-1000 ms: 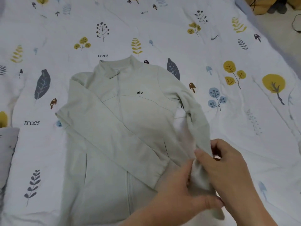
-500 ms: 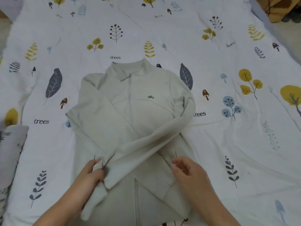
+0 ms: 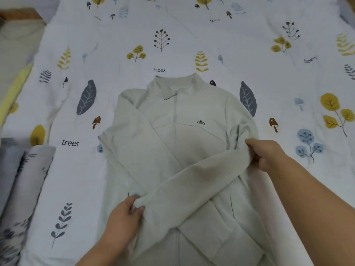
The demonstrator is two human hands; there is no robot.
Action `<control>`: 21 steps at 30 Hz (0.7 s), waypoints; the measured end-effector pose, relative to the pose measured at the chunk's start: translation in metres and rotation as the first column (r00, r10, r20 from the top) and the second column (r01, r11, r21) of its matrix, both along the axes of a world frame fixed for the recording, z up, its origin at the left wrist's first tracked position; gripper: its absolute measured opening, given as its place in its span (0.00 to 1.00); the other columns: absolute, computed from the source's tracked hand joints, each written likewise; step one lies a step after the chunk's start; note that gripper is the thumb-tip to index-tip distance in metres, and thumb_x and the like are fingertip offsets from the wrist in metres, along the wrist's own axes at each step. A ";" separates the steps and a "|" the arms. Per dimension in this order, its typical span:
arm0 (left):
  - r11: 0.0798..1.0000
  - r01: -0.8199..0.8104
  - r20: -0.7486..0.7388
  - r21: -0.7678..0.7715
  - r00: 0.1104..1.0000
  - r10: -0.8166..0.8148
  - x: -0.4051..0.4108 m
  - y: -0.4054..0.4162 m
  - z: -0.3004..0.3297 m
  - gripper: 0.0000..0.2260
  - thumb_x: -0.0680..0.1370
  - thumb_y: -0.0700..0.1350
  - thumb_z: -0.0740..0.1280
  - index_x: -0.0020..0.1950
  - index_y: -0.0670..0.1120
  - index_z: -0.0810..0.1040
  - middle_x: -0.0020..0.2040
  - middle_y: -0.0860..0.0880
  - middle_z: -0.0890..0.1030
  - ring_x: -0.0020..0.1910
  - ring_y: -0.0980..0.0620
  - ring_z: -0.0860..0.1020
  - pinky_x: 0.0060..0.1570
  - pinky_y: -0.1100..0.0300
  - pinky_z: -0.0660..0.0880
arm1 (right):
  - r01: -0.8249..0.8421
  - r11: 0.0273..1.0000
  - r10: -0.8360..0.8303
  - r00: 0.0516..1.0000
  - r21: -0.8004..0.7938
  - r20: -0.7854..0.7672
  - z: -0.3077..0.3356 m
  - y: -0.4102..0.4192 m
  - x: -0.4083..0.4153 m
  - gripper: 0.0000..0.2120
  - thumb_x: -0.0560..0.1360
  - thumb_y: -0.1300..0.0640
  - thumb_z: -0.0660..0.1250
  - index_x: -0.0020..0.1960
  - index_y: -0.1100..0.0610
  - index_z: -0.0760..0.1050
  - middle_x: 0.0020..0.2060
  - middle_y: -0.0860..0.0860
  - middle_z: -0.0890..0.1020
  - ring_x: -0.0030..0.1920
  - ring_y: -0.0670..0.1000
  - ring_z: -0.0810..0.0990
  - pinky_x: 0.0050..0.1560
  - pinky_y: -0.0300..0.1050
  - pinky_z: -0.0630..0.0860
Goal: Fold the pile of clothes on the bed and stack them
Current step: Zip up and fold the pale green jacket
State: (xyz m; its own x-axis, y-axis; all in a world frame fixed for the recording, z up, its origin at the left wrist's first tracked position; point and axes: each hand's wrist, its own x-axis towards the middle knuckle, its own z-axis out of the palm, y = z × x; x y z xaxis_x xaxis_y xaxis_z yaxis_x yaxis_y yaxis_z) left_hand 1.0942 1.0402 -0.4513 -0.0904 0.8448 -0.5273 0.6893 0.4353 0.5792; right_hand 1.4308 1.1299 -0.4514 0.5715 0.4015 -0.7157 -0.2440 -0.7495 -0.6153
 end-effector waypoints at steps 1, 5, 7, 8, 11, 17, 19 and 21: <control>0.999 -0.024 0.060 -0.049 0.998 0.027 -0.005 0.002 0.000 0.05 0.76 0.36 0.64 0.45 0.44 0.78 0.40 0.48 0.81 0.43 0.49 0.77 0.41 0.62 0.68 | -0.020 0.999 0.020 0.999 -0.028 0.030 0.004 0.005 0.003 0.14 0.71 0.63 0.70 0.54 0.67 0.74 0.50 0.60 0.78 0.50 0.60 0.78 0.49 0.55 0.77; 0.974 0.031 0.253 -0.226 0.967 0.028 -0.019 0.006 0.004 0.07 0.75 0.32 0.66 0.40 0.42 0.75 0.33 0.49 0.75 0.32 0.55 0.72 0.34 0.64 0.67 | -0.246 0.947 0.322 0.741 -0.208 0.588 0.037 0.026 0.006 0.11 0.70 0.68 0.64 0.31 0.61 0.67 0.29 0.56 0.72 0.37 0.59 0.76 0.37 0.43 0.68; 0.967 0.118 0.188 -0.225 0.979 -0.075 -0.019 0.004 0.002 0.05 0.74 0.37 0.69 0.43 0.44 0.73 0.36 0.50 0.76 0.33 0.58 0.73 0.36 0.64 0.68 | -0.321 0.936 0.323 0.634 -0.141 0.703 0.051 0.038 -0.007 0.05 0.70 0.68 0.62 0.36 0.61 0.73 0.36 0.55 0.77 0.44 0.59 0.77 0.42 0.41 0.67; 0.966 0.184 0.031 -0.181 0.983 -0.181 -0.017 0.003 0.003 0.07 0.73 0.41 0.70 0.46 0.46 0.73 0.40 0.51 0.77 0.37 0.58 0.75 0.40 0.63 0.70 | -0.354 0.933 0.290 0.636 -0.063 0.715 0.055 0.043 -0.019 0.06 0.69 0.68 0.63 0.41 0.59 0.76 0.39 0.54 0.77 0.45 0.57 0.76 0.42 0.39 0.66; 0.885 0.451 -0.424 0.120 0.829 -0.365 -0.002 0.001 0.009 0.16 0.66 0.50 0.72 0.49 0.44 0.78 0.45 0.45 0.79 0.40 0.44 0.80 0.36 0.53 0.77 | -0.557 0.811 0.376 0.730 0.178 0.570 0.065 0.054 -0.060 0.09 0.70 0.63 0.67 0.48 0.55 0.77 0.37 0.50 0.77 0.39 0.50 0.76 0.41 0.39 0.70; 0.779 0.625 -0.451 -0.043 0.684 -0.573 0.033 -0.012 0.011 0.33 0.50 0.72 0.60 0.39 0.47 0.82 0.37 0.46 0.81 0.32 0.46 0.81 0.26 0.53 0.76 | -0.685 0.665 0.617 0.729 0.298 0.298 0.047 0.032 -0.092 0.09 0.75 0.63 0.64 0.44 0.50 0.77 0.41 0.59 0.83 0.39 0.52 0.79 0.45 0.46 0.74; 0.758 0.639 -0.449 -0.129 0.644 -0.620 0.038 -0.014 0.007 0.35 0.40 0.66 0.67 0.39 0.46 0.81 0.37 0.44 0.82 0.31 0.44 0.81 0.30 0.51 0.77 | -0.636 0.732 0.491 0.740 0.242 0.459 0.038 0.021 -0.085 0.11 0.74 0.64 0.62 0.43 0.50 0.78 0.37 0.51 0.82 0.41 0.51 0.78 0.44 0.42 0.73; 0.755 0.650 -0.468 -0.085 0.643 -0.606 0.039 -0.014 0.006 0.21 0.43 0.53 0.69 0.31 0.45 0.81 0.35 0.42 0.82 0.30 0.43 0.81 0.31 0.50 0.78 | -0.545 0.819 0.356 0.728 0.178 0.586 0.032 0.014 -0.073 0.11 0.73 0.64 0.60 0.44 0.51 0.77 0.36 0.45 0.79 0.42 0.50 0.77 0.41 0.40 0.69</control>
State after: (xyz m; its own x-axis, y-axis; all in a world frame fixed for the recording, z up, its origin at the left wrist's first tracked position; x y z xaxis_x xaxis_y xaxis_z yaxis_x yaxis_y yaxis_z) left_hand 1.1327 1.0258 -0.4449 0.2776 0.8242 -0.4936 0.9607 -0.2339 0.1497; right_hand 1.3576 1.1434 -0.4196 0.4954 0.8540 -0.1591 0.4873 -0.4248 -0.7629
